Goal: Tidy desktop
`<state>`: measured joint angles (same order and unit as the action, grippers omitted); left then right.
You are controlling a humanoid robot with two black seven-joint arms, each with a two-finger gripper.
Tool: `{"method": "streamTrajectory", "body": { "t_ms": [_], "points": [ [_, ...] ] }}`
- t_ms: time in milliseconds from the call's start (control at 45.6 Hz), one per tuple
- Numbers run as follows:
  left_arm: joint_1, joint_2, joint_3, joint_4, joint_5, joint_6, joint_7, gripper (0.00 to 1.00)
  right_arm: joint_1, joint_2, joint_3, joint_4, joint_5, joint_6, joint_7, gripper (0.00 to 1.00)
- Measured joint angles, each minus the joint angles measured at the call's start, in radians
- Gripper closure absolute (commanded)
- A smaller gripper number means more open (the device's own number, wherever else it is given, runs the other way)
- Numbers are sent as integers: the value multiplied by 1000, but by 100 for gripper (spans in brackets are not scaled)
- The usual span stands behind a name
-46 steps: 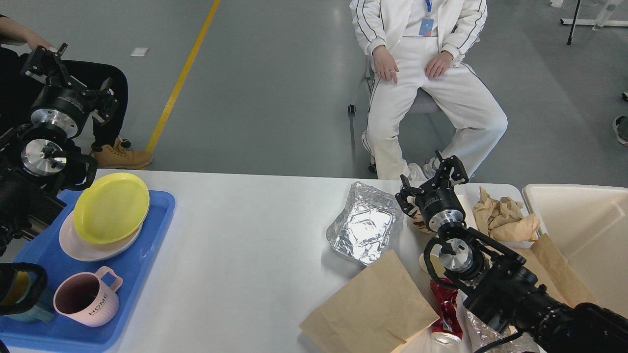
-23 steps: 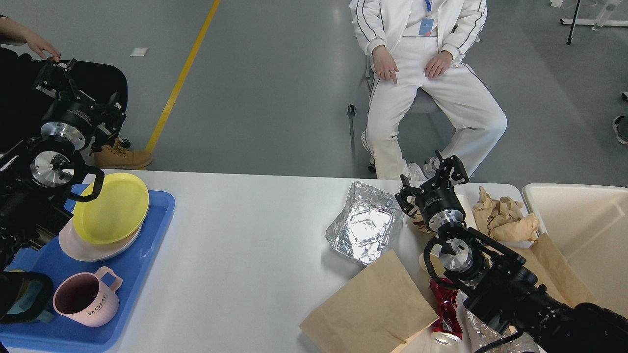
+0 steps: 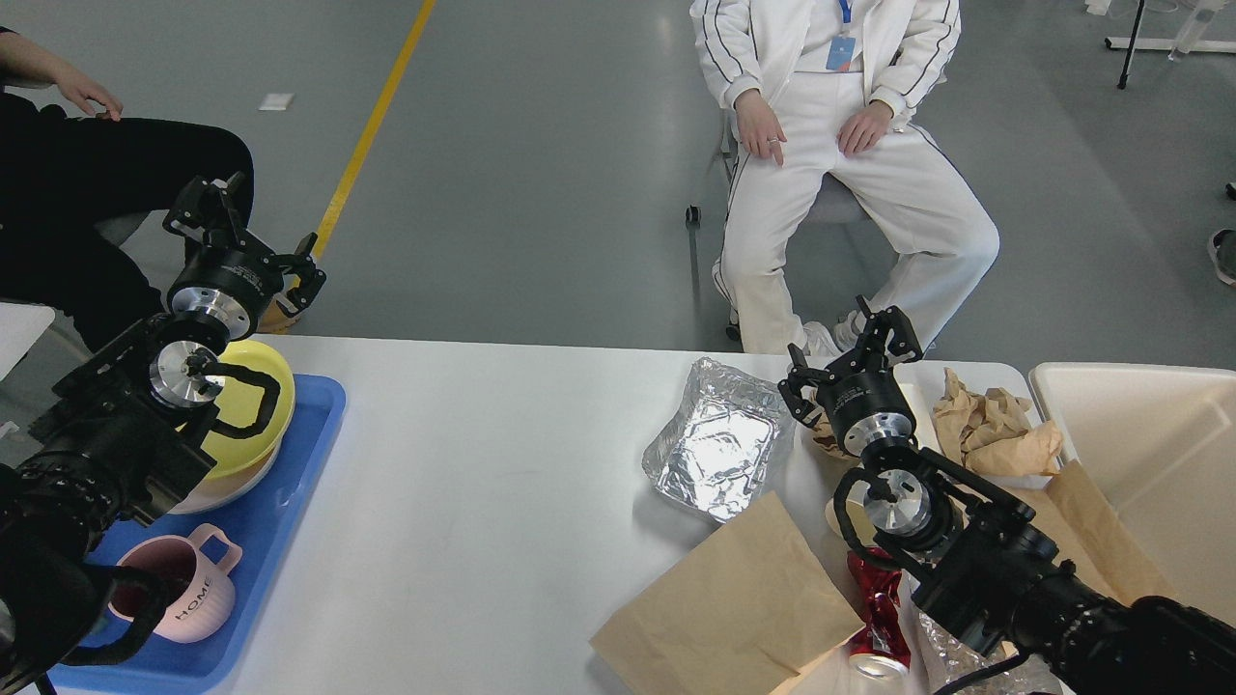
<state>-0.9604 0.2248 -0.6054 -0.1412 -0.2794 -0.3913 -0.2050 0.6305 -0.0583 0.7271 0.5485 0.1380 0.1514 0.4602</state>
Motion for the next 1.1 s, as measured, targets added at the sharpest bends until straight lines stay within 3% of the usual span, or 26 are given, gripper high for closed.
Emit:
{"method": "streamTrajectory", "body": {
  "t_ms": [154, 373, 614, 855, 1097],
  "points": [
    [0, -7, 12, 0, 6, -18, -1, 4, 0, 0, 0, -1, 0, 0, 0, 0],
    [52, -38, 16, 4, 5, -6, -56, 4, 0, 0, 0, 0, 0, 0, 0, 0],
    [80, -65, 9, 5, 4, -4, -124, 4, 0, 0, 0, 0, 0, 0, 0, 0],
    [89, -91, 20, 5, 5, -5, -260, 4, 0, 0, 0, 0, 0, 0, 0, 0],
    [119, -113, 27, 5, 6, -9, -298, 4, 0, 0, 0, -1, 0, 0, 0, 0]
  ]
}}
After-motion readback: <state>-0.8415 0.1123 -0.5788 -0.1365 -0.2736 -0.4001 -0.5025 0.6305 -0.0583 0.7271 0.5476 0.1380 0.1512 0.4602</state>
